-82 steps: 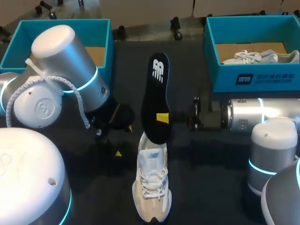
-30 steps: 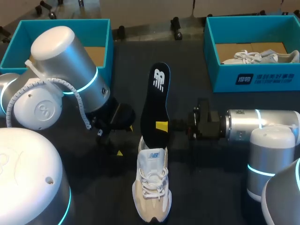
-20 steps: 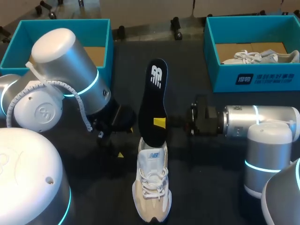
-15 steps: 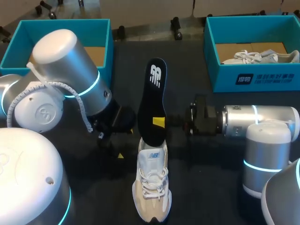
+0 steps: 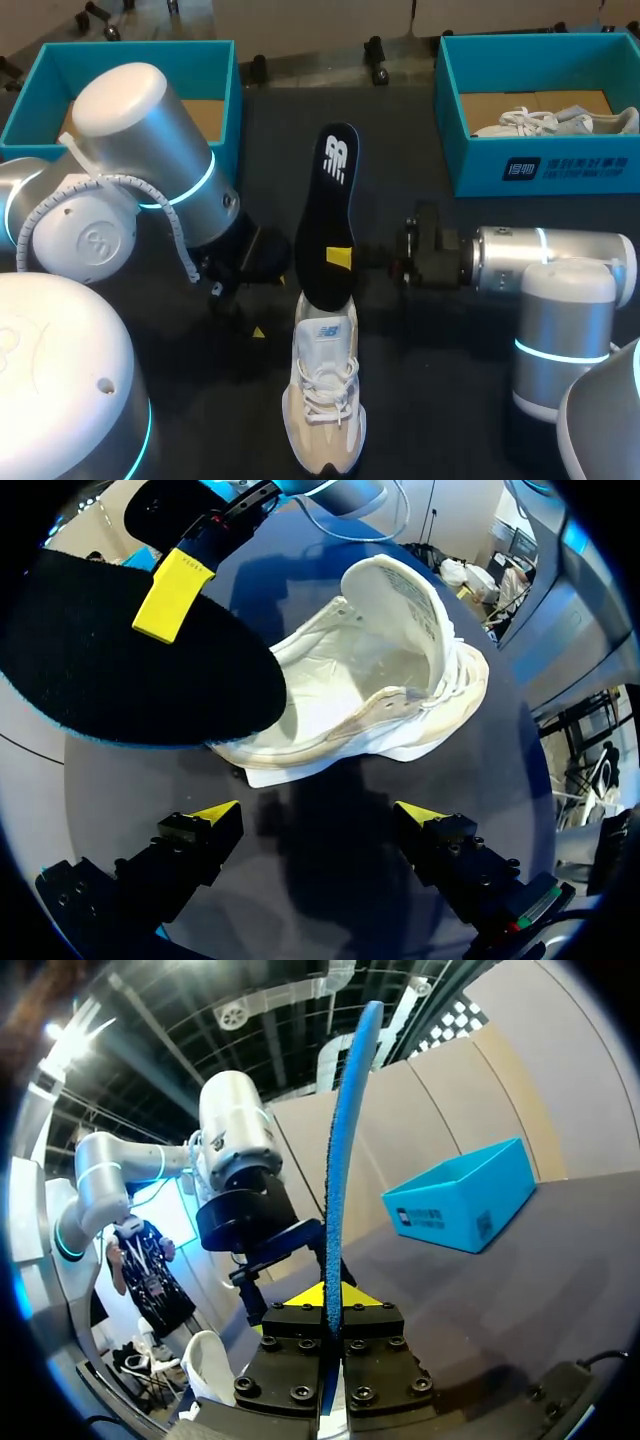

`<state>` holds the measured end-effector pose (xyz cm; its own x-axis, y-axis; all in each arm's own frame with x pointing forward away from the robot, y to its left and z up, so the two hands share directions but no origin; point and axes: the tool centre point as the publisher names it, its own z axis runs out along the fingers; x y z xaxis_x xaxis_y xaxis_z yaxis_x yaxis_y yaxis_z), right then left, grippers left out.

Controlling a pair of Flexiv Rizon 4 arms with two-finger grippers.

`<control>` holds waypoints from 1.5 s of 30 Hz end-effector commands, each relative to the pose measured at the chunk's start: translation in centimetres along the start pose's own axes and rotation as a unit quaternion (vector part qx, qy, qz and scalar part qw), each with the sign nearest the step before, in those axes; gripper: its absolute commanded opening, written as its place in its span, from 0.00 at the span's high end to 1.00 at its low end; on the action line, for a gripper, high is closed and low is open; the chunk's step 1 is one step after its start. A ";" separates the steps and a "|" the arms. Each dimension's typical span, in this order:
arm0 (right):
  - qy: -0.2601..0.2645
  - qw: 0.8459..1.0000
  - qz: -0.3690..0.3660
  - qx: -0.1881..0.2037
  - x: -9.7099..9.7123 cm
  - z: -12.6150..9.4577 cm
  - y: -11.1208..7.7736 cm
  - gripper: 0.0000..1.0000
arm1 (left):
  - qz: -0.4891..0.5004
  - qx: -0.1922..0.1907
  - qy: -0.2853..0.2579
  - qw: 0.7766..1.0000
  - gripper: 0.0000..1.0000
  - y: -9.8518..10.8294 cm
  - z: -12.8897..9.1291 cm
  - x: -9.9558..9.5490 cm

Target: Take the shoe out of the shoebox, open the shoe tongue, remove and reinsert the insole, then place the shoe into the shoebox

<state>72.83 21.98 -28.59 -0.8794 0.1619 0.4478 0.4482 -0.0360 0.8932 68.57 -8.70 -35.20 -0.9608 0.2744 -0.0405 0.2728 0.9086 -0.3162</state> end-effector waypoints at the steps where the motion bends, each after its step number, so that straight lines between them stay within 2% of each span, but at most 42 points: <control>1: -0.005 1.000 0.003 -0.004 0.0 0.5 -0.2 1.00 | 0.000 -0.001 -0.001 1.000 0.00 0.0 0.0 0.1; 22: -0.019 0.999 0.009 -0.025 0.9 0.9 -2.2 1.00 | 0.000 -0.001 -0.001 1.000 0.00 0.0 0.0 0.1; 34: -0.021 0.999 0.022 -0.022 1.1 0.8 -2.6 1.00 | 0.000 -0.001 -0.001 1.000 0.00 0.0 0.0 0.1; 45: -0.013 0.999 0.045 -0.019 1.2 0.5 -3.8 1.00 | 0.000 -0.001 -0.001 1.000 0.00 0.0 0.0 0.1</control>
<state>70.35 22.88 -31.43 -0.8308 0.1826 0.5258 0.5184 -0.0897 0.8504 68.57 -8.70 -35.20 -0.9608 0.2744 -0.0405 0.2729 0.9086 -0.3161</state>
